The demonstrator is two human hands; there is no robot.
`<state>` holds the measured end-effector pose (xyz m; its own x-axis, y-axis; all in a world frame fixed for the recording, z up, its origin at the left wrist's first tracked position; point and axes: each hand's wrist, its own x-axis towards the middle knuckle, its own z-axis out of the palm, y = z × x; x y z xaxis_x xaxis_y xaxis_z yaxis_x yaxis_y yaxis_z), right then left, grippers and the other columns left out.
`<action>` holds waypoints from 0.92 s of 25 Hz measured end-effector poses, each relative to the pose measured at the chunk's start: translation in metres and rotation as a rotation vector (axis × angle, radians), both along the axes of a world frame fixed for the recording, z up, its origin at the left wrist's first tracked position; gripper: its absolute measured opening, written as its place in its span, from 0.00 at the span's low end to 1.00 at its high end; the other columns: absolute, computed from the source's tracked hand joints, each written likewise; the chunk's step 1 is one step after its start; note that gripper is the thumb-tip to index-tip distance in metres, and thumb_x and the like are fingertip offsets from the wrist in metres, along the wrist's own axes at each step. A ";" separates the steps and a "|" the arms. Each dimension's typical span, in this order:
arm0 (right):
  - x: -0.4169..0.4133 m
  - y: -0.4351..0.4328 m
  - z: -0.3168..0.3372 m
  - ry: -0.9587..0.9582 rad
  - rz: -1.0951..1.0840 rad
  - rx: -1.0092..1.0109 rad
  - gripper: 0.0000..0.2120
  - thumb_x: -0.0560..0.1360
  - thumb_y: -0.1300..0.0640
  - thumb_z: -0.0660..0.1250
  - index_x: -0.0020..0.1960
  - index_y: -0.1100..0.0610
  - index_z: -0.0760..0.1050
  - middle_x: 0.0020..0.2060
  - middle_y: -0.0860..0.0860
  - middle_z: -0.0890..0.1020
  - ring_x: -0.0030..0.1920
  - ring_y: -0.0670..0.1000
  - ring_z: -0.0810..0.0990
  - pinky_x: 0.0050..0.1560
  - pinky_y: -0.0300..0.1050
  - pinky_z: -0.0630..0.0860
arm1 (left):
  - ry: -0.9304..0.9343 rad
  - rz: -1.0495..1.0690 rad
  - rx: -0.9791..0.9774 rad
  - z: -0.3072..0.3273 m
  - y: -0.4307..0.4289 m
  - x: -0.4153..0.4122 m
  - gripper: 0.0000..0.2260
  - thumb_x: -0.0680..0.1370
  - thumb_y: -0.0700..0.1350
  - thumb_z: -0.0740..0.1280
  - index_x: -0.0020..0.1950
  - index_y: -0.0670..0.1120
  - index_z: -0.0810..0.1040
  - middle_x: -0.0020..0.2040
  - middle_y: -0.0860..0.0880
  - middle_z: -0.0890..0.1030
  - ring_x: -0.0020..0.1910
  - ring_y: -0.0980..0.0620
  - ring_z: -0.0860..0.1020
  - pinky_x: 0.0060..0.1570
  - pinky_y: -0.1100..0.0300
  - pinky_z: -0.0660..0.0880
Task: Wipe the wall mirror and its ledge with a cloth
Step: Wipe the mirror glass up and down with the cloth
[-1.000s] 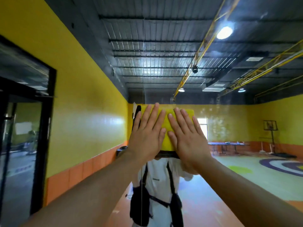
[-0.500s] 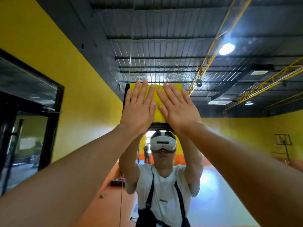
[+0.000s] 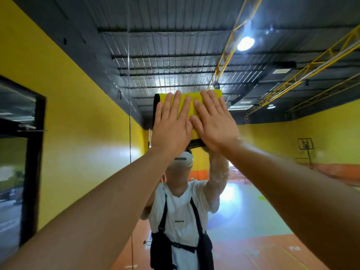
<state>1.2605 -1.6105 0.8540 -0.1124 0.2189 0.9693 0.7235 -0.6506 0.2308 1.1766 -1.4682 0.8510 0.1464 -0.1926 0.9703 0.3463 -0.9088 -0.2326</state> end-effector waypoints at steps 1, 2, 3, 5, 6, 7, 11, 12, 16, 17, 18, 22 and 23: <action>0.000 0.003 -0.013 -0.007 -0.010 0.023 0.29 0.85 0.42 0.49 0.79 0.57 0.64 0.81 0.58 0.59 0.82 0.58 0.53 0.81 0.59 0.49 | -0.006 -0.019 0.006 -0.010 0.001 0.000 0.27 0.84 0.53 0.48 0.84 0.49 0.56 0.84 0.45 0.54 0.83 0.44 0.50 0.81 0.43 0.50; 0.001 0.005 -0.027 -0.019 -0.020 0.035 0.28 0.85 0.43 0.49 0.80 0.57 0.63 0.81 0.58 0.59 0.82 0.58 0.53 0.81 0.60 0.50 | -0.007 -0.031 0.010 -0.022 0.002 0.000 0.27 0.84 0.52 0.49 0.84 0.49 0.57 0.84 0.45 0.54 0.83 0.44 0.50 0.81 0.42 0.50; 0.001 0.004 -0.039 -0.030 -0.029 0.036 0.27 0.85 0.45 0.50 0.80 0.56 0.62 0.81 0.58 0.58 0.82 0.58 0.52 0.81 0.60 0.51 | -0.008 -0.040 0.014 -0.034 0.001 0.000 0.27 0.84 0.52 0.49 0.84 0.49 0.57 0.84 0.45 0.54 0.83 0.44 0.50 0.81 0.42 0.50; 0.002 0.002 -0.066 -0.031 -0.059 0.025 0.27 0.86 0.46 0.50 0.82 0.55 0.59 0.82 0.57 0.56 0.82 0.58 0.51 0.81 0.60 0.51 | 0.012 -0.056 0.012 -0.059 -0.001 -0.002 0.27 0.84 0.52 0.48 0.84 0.48 0.57 0.84 0.45 0.53 0.83 0.43 0.50 0.81 0.42 0.50; 0.000 0.002 -0.081 -0.027 -0.069 0.023 0.27 0.86 0.47 0.50 0.82 0.55 0.58 0.82 0.57 0.55 0.83 0.58 0.50 0.80 0.61 0.51 | 0.026 -0.058 0.009 -0.075 -0.001 -0.003 0.27 0.84 0.52 0.48 0.84 0.48 0.56 0.84 0.45 0.53 0.83 0.43 0.50 0.80 0.42 0.50; -0.001 0.001 -0.097 -0.027 -0.076 0.023 0.27 0.86 0.47 0.50 0.82 0.55 0.57 0.82 0.58 0.55 0.83 0.58 0.50 0.80 0.61 0.52 | 0.034 -0.057 0.008 -0.091 -0.001 -0.004 0.27 0.84 0.52 0.48 0.84 0.48 0.55 0.84 0.44 0.52 0.83 0.43 0.49 0.80 0.42 0.50; -0.005 -0.003 -0.167 -0.038 -0.063 -0.013 0.26 0.86 0.49 0.53 0.82 0.57 0.58 0.82 0.60 0.55 0.82 0.60 0.51 0.79 0.64 0.55 | 0.088 -0.042 -0.003 -0.163 -0.003 -0.009 0.27 0.87 0.56 0.44 0.85 0.48 0.49 0.85 0.44 0.47 0.83 0.43 0.44 0.81 0.42 0.49; -0.005 -0.003 -0.188 -0.032 -0.063 -0.018 0.26 0.86 0.49 0.53 0.82 0.57 0.58 0.81 0.60 0.56 0.82 0.60 0.51 0.79 0.64 0.55 | 0.099 -0.052 -0.009 -0.184 -0.005 -0.011 0.27 0.87 0.56 0.44 0.85 0.48 0.49 0.85 0.44 0.46 0.83 0.43 0.44 0.80 0.42 0.49; -0.006 -0.003 -0.270 -0.008 -0.050 -0.040 0.26 0.85 0.50 0.53 0.81 0.59 0.59 0.81 0.61 0.56 0.82 0.62 0.52 0.79 0.64 0.55 | 0.163 -0.024 -0.021 -0.264 -0.007 -0.016 0.27 0.87 0.56 0.44 0.85 0.48 0.47 0.85 0.43 0.46 0.83 0.42 0.44 0.81 0.42 0.48; -0.006 -0.004 -0.292 0.005 -0.042 -0.057 0.26 0.85 0.50 0.53 0.81 0.59 0.59 0.81 0.62 0.57 0.82 0.63 0.53 0.79 0.65 0.54 | 0.173 -0.017 -0.026 -0.287 -0.009 -0.016 0.27 0.87 0.56 0.44 0.85 0.47 0.47 0.85 0.43 0.47 0.83 0.42 0.45 0.81 0.42 0.48; -0.006 -0.006 -0.313 0.009 -0.031 -0.071 0.26 0.85 0.50 0.53 0.81 0.59 0.59 0.81 0.62 0.57 0.81 0.63 0.53 0.79 0.65 0.54 | 0.174 -0.013 -0.021 -0.309 -0.009 -0.017 0.27 0.87 0.56 0.45 0.85 0.47 0.48 0.84 0.43 0.48 0.83 0.41 0.47 0.81 0.43 0.48; -0.008 -0.013 -0.423 0.086 0.012 -0.141 0.27 0.85 0.49 0.55 0.81 0.58 0.59 0.80 0.62 0.56 0.81 0.65 0.53 0.80 0.65 0.51 | 0.207 -0.023 -0.044 -0.420 -0.016 -0.020 0.28 0.87 0.55 0.53 0.84 0.47 0.52 0.84 0.41 0.52 0.83 0.39 0.51 0.80 0.41 0.52; -0.008 -0.016 -0.457 0.106 0.021 -0.167 0.27 0.85 0.49 0.55 0.81 0.58 0.58 0.80 0.62 0.55 0.81 0.65 0.53 0.80 0.65 0.51 | 0.233 -0.026 -0.047 -0.455 -0.016 -0.020 0.29 0.87 0.55 0.54 0.84 0.47 0.51 0.84 0.41 0.51 0.83 0.39 0.51 0.80 0.41 0.51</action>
